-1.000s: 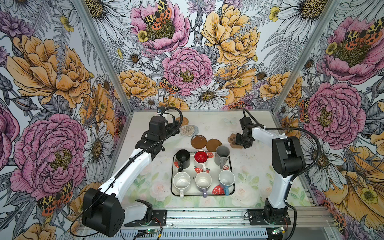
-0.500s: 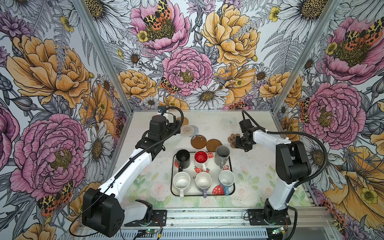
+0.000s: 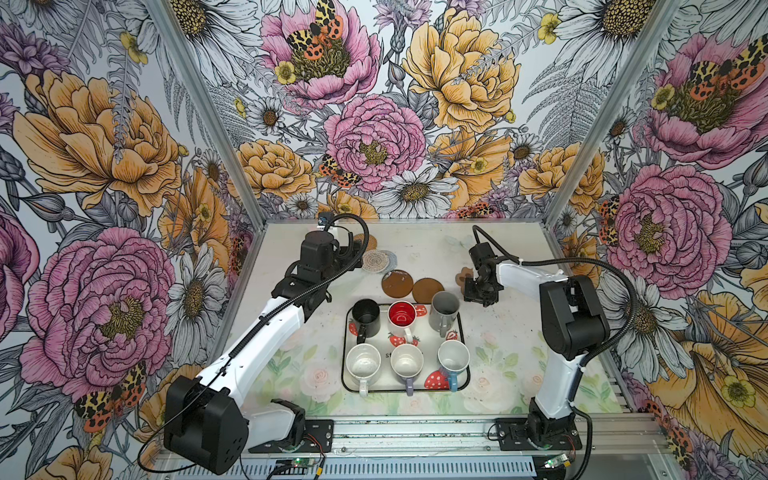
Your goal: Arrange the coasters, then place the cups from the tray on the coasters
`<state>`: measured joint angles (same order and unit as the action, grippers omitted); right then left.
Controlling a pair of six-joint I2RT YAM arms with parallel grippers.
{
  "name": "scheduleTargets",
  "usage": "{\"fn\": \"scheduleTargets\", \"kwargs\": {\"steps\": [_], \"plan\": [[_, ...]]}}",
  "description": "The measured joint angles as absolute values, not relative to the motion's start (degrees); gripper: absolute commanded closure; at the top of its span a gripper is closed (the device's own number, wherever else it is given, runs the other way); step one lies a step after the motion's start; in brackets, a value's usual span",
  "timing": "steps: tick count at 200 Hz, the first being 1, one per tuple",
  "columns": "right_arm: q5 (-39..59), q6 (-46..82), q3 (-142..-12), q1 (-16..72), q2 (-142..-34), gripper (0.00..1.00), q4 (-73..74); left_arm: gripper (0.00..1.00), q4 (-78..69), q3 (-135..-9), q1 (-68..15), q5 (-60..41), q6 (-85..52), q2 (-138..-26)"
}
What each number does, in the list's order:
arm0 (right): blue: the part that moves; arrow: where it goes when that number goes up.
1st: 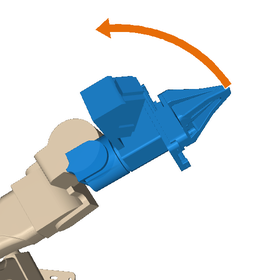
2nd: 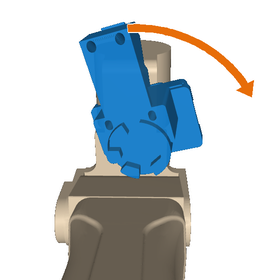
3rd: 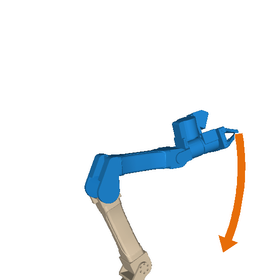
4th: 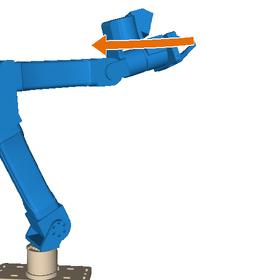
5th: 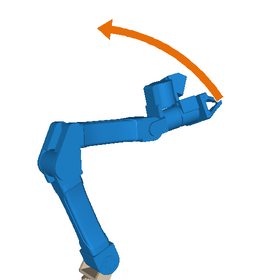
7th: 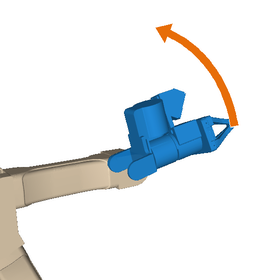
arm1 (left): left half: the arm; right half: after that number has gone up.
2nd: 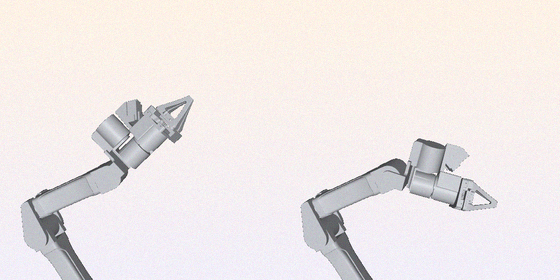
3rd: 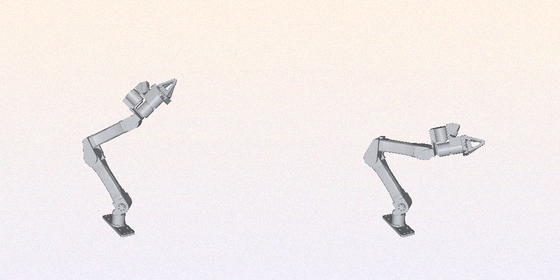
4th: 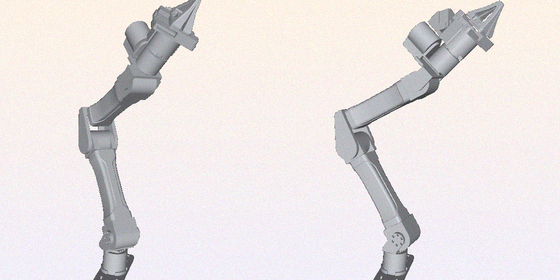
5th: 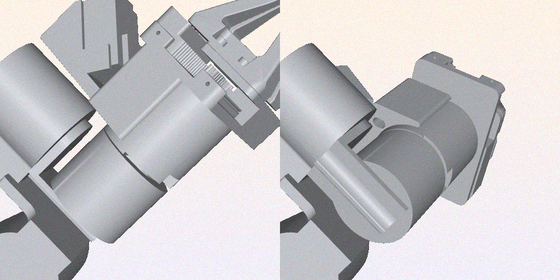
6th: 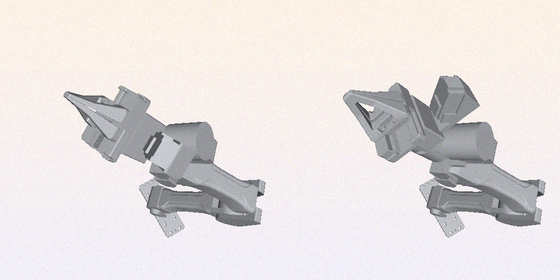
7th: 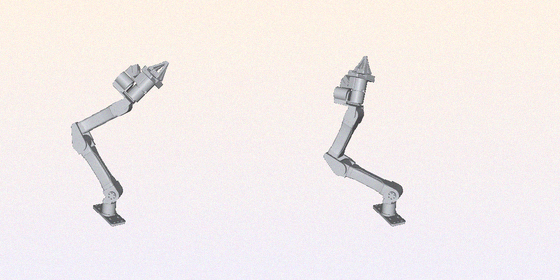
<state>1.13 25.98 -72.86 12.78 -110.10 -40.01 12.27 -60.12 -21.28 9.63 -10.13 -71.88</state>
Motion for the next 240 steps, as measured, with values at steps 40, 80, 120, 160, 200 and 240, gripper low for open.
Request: {"fn": "scheduleTargets", "kwargs": {"steps": [40,80,120,160,200,240], "plan": [[-0.6,26.0,-75.4,12.3,-112.1,0.51,-40.1,0.08,12.3,-60.1,-21.6,9.6,-10.1,-71.7],[-1.8,25.9,-77.4,11.2,-113.6,0.51,-40.1,0.08,12.3,-60.1,-21.8,9.6,-10.1,-71.7],[-2.2,25.4,-79.8,10.8,-115.1,0.51,-40.2,0.09,12.3,-60.2,-22.0,8.8,-10.4,-72.0],[-1.3,25.0,-80.5,10.8,-114.5,0.51,-40.6,0.12,12.9,-65.4,-22.1,2.9,-13.1,-78.5],[2.8,24.7,-82.3,10.8,-110.8,0.51,-41.3,0.15,16.1,-72.6,-23.4,-4.9,-16.2,-88.4],[8.6,24.4,-85.3,11.3,-109.1,0.52,-41.0,0.18,19.3,-77.8,-24.4,-14.7,-17.9,-97.4]]}}
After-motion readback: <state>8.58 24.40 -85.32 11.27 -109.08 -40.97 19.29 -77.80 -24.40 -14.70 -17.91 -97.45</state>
